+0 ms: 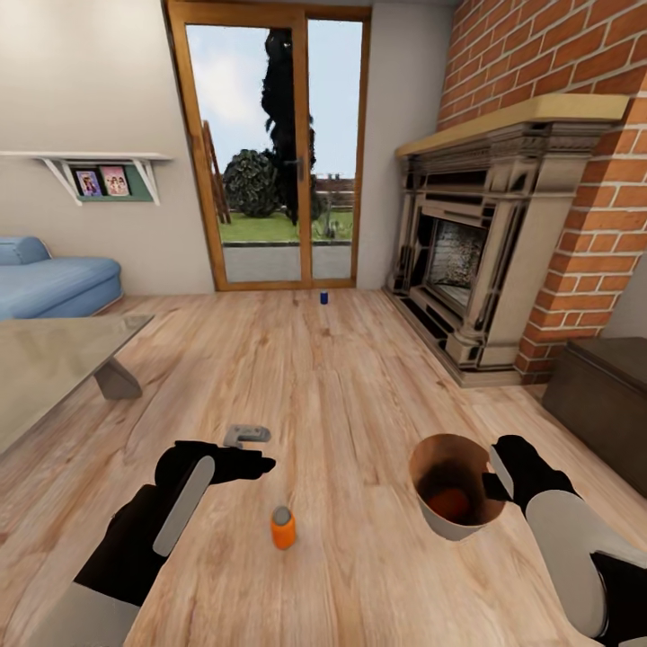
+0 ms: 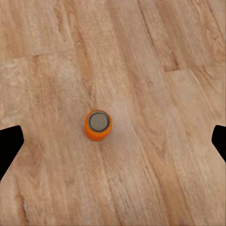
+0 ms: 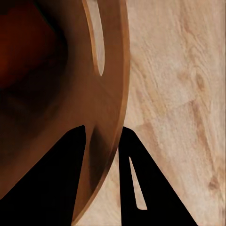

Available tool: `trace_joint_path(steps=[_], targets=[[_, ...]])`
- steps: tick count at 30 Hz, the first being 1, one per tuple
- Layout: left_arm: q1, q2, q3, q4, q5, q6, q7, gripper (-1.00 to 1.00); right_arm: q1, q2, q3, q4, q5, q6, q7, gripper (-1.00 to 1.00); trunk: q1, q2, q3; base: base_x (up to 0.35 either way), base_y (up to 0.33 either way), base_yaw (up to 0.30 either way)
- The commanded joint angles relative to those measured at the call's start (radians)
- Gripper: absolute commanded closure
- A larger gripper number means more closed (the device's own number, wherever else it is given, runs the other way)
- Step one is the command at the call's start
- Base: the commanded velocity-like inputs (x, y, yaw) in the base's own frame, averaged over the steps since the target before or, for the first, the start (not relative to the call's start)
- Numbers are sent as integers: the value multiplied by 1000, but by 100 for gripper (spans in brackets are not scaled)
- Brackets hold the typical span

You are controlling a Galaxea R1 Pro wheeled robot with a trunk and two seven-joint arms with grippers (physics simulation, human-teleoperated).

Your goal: Put the three can of soda from the living room inside the tash can in the kitchen.

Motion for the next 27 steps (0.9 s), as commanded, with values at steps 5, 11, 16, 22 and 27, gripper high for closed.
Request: trace_joint_path(steps=[5,11,16,22,27], targets=[[1,-6,1,5,1,0,0,-100,-1,3,3,-1,-11,-2,2,100,0,0,0,282,0,0],[2,-8,1,6,0,0,0,-100,-1,5,7,-1,-11,-2,0,100,0,0,0,79,0,0],[2,-8,1,6,0,0,0,-100,-1,5,8,-1,-10,-2,0,100,0,0,0,17,0,0],[2,-8,1,7,-1,0,0,-100,-1,5,6,-1,-11,-2,0,100,0,0,0,3,0,0],[3,-8,1,7,-4,0,3,-100,-1,6,6,-1,-12,-2,1,100,0,0,0,0,0,0]])
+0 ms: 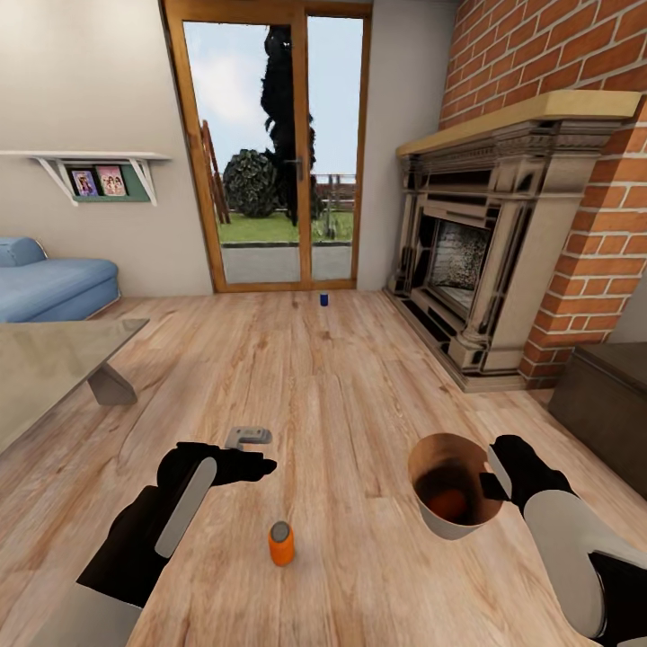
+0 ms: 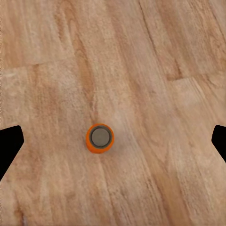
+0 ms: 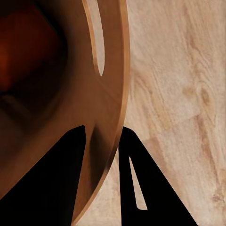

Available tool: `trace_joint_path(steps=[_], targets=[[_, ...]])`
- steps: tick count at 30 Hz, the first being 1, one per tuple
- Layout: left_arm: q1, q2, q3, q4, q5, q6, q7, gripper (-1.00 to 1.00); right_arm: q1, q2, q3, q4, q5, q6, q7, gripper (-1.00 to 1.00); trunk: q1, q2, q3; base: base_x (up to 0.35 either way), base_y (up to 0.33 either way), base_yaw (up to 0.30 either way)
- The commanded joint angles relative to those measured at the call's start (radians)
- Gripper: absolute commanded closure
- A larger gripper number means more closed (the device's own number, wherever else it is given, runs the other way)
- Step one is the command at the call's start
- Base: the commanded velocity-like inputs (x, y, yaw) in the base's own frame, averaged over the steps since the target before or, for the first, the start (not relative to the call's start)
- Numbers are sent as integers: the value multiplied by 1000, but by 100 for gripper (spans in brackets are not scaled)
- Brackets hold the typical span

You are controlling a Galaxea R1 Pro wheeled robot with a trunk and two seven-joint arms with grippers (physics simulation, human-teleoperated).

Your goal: Put the three can of soda from the living room inside the tash can in the kitchen.

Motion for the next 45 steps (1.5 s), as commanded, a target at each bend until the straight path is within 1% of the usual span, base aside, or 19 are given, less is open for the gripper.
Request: trace_joint_path(steps=[1,3,4,6,9,11,13,14,16,18,20,21,24,25,26,28,32,38,45], targets=[[0,0,0,0,-1,0,1,-100,-1,0,0,-1,-4,-1,1,100,0,0,0,0,0,0],[0,0,0,0,-1,0,5,-100,-1,0,0,-1,-4,-1,1,100,0,0,0,0,0,0],[0,-1,0,1,1,0,30,-100,-1,1,1,-1,-4,-1,0,100,0,0,-4,0,0,0],[0,-2,-1,0,3,0,50,-100,-1,1,1,-1,-4,-1,1,100,1,-1,-11,0,0,0],[-3,-5,-1,1,4,0,66,-100,-1,1,0,-1,-5,-1,4,100,3,-1,-23,0,0,0],[-35,-20,-2,44,5,0,71,-100,-1,0,-1,-1,-7,0,8,100,3,-2,-31,0,0,0],[-74,-24,-1,103,6,0,71,-100,-1,0,-1,-1,-8,3,9,100,4,-2,-39,0,0,0],[-127,-30,0,187,17,0,70,-100,-2,0,-1,-1,-8,7,9,100,4,-2,-39,0,0,0],[-254,-43,-1,382,66,0,71,-100,-4,0,-1,0,-4,13,7,100,4,-2,-39,0,0,0],[-314,-47,-1,469,86,0,71,-100,-5,1,0,0,-3,15,6,100,4,-2,-39,0,0,0],[-417,-51,-2,596,108,0,71,-100,-8,1,0,1,-1,18,4,100,4,-2,-39,0,0,0],[-464,-53,-1,646,114,0,71,-100,-9,2,1,1,0,19,4,100,4,-2,-39,0,0,0],[-532,-54,-1,714,119,0,70,-100,-10,2,1,0,0,35,4,100,4,-2,-39,0,0,0],[-572,-54,-1,758,121,0,70,-100,-12,2,1,0,1,56,3,100,4,-2,-39,0,0,0],[-590,-55,0,780,121,0,69,-100,-15,1,1,0,1,68,3,100,4,-2,-39,0,0,0],[-654,-60,0,868,124,0,63,-100,-35,0,2,-1,3,106,2,100,4,-2,-39,0,0,0],[-680,-66,2,908,125,0,61,-100,-54,-3,2,-1,6,123,1,100,4,-2,-39,0,0,0],[-688,-68,3,918,125,0,59,-100,-68,-9,3,0,6,143,1,100,4,-2,-39,0,0,0],[-688,-68,2,920,126,0,58,-100,-79,-9,3,-1,7,146,0,100,4,-2,-39,0,0,0]])
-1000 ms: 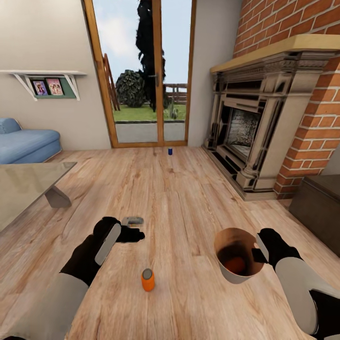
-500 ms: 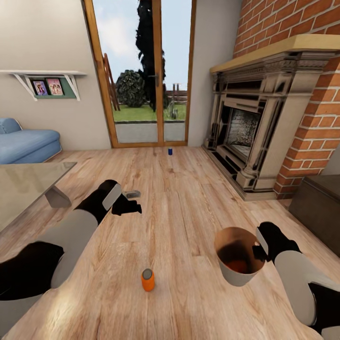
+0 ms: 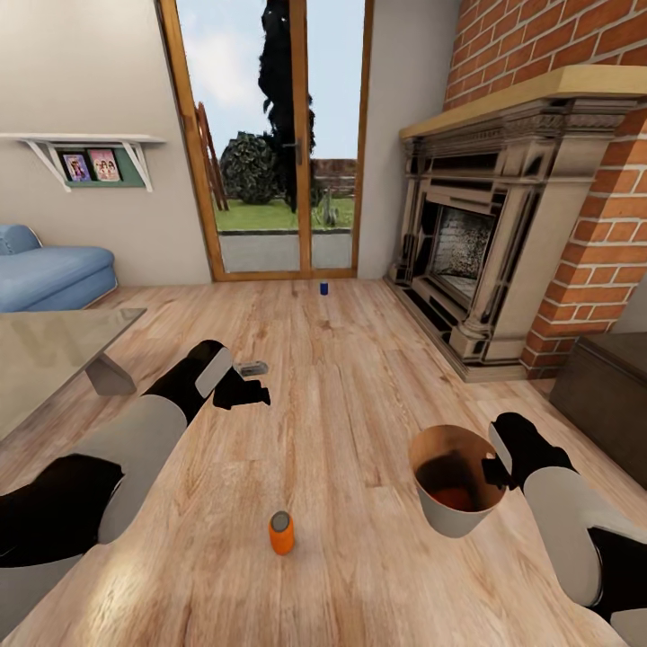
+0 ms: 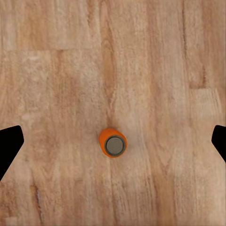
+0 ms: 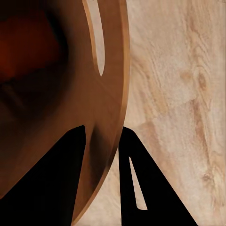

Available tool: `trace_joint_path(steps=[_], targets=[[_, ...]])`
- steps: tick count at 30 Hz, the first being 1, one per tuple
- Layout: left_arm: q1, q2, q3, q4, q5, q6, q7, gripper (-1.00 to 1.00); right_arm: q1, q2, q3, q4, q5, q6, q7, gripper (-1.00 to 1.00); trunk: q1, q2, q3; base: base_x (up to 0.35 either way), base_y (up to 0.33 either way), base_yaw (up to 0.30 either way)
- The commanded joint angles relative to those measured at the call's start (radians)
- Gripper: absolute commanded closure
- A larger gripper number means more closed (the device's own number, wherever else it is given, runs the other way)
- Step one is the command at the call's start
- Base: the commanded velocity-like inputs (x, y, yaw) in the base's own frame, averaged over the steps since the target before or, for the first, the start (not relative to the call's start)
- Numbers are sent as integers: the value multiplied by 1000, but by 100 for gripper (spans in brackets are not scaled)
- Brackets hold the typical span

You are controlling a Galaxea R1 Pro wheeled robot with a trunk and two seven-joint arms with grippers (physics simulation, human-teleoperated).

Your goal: Put the three can of soda from the living room inside the tash can in the kitchen.

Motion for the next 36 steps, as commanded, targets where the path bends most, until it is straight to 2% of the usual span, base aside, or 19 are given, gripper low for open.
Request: trace_joint_path(steps=[1,3,13,36], targets=[[0,0,0,0,0,0,-1,-100,-1,1,0,0,0,0,1,100,0,0,0,0,0,0],[0,0,0,0,1,0,-2,-100,-6,2,0,0,0,0,1,100,0,0,-4,0,0,0],[2,-1,0,0,1,0,-2,-100,-18,11,0,1,53,0,1,100,5,-3,-42,0,0,0],[3,-1,-2,-1,1,0,-2,-100,-18,14,3,4,59,0,1,100,15,-8,-131,0,0,0]])
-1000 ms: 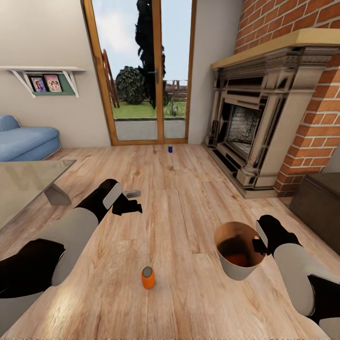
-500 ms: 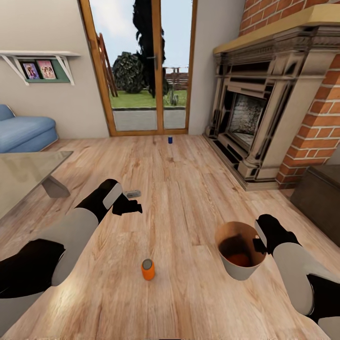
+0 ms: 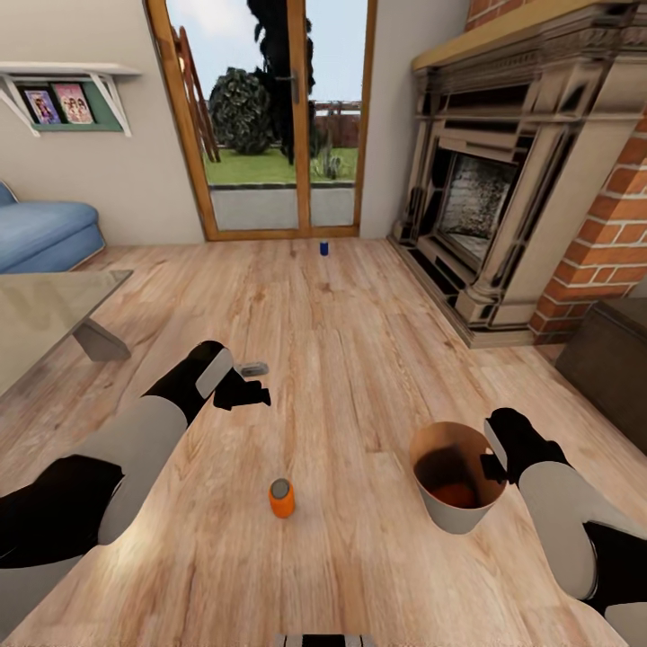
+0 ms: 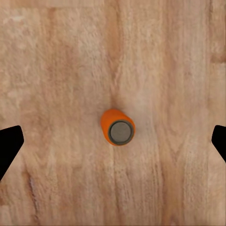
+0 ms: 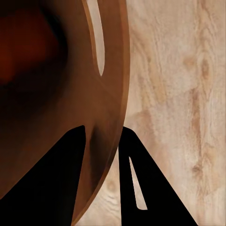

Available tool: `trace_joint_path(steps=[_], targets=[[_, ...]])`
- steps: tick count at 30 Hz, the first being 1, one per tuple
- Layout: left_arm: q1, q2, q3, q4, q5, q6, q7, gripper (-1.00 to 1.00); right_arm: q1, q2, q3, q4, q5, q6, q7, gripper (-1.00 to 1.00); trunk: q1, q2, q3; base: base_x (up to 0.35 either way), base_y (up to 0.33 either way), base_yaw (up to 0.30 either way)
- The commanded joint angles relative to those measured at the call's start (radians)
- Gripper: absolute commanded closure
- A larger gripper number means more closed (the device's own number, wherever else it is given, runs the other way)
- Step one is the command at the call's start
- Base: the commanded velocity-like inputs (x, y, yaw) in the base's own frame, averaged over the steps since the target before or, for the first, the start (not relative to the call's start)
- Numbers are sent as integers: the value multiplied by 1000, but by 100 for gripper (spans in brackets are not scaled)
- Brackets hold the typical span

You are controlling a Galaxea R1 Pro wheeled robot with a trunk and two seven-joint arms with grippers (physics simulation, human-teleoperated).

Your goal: Put the three can of soda from the living room inside the tash can in the kitchen.

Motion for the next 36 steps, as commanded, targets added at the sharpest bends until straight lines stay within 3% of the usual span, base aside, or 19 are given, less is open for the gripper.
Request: trace_joint_path(steps=[1,24,27,36], targets=[[0,0,0,0,0,0,0,-100,-1,1,0,0,0,0,1,100,0,0,-4,0,0,0],[1,-5,-1,-5,0,0,2,-100,-1,2,0,-1,1,0,1,100,11,-6,-93,0,0,0],[2,-6,-1,-6,0,0,3,-100,-3,2,3,-2,1,0,1,100,11,-6,-93,0,0,0],[2,-12,-1,-6,0,0,3,-100,-124,0,10,8,0,0,1,100,11,-6,-93,0,0,0]])
